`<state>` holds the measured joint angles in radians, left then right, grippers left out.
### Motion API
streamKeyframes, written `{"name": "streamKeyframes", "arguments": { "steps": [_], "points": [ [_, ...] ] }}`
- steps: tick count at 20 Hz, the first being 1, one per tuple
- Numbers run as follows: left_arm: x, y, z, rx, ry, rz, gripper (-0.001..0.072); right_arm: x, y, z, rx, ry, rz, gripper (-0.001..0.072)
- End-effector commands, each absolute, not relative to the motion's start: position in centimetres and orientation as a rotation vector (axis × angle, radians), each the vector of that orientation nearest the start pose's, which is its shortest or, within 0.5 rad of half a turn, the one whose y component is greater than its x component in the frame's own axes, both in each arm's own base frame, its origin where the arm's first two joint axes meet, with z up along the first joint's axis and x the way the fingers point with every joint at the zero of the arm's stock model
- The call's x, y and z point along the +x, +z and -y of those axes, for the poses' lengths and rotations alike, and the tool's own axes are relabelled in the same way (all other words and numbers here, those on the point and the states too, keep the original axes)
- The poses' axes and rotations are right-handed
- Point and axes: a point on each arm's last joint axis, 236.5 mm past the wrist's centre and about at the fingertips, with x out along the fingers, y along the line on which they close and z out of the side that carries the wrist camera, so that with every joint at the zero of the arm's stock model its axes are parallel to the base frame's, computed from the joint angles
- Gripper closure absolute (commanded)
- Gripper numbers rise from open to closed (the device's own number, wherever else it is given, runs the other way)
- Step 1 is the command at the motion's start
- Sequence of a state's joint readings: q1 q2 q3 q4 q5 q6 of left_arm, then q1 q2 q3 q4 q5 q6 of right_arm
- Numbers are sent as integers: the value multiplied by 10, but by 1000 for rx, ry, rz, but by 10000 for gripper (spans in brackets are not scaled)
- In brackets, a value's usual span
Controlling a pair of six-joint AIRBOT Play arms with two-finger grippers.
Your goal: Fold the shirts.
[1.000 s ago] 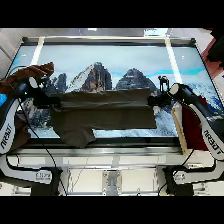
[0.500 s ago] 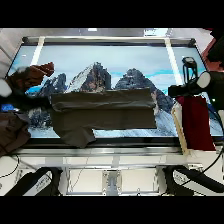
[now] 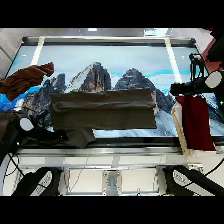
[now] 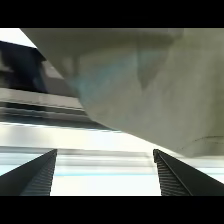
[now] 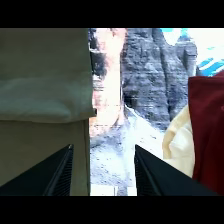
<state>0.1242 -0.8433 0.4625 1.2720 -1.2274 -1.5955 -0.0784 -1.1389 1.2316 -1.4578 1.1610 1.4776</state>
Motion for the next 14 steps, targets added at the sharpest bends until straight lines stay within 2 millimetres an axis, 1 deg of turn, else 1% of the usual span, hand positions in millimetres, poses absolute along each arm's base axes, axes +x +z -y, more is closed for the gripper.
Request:
{"name": "streamKeyframes", "arguments": {
  "steps": [1,4,5,6,7,9,11,12,13,14],
  "points": [
    [184,-97,50,-486,-3,-1525,7,392,93,0,66,72,-1051,261],
    [200,-99,46,-494,14,-1451,9,392,93,0,61,75,-1051,261],
    [205,-99,48,-512,15,-1427,30,392,93,0,61,75,-1051,261],
    [207,-100,51,-534,13,-1419,86,392,93,0,61,75,-1051,261],
    [207,-101,55,-558,5,-1421,106,392,93,0,61,75,-1051,261],
    [207,-102,63,-588,-18,-1425,106,392,93,0,62,75,-1052,262],
    [209,-103,62,-582,-20,-1415,107,392,93,0,64,77,-1052,261],
    [210,-104,61,-584,-15,-1406,162,392,93,-1,67,79,-1052,262],
    [209,-106,62,-589,-12,-1407,243,392,93,-2,70,82,-1052,262],
    [206,-109,62,-592,-10,-1415,243,392,94,-3,75,85,-1052,262]
  ]
}}
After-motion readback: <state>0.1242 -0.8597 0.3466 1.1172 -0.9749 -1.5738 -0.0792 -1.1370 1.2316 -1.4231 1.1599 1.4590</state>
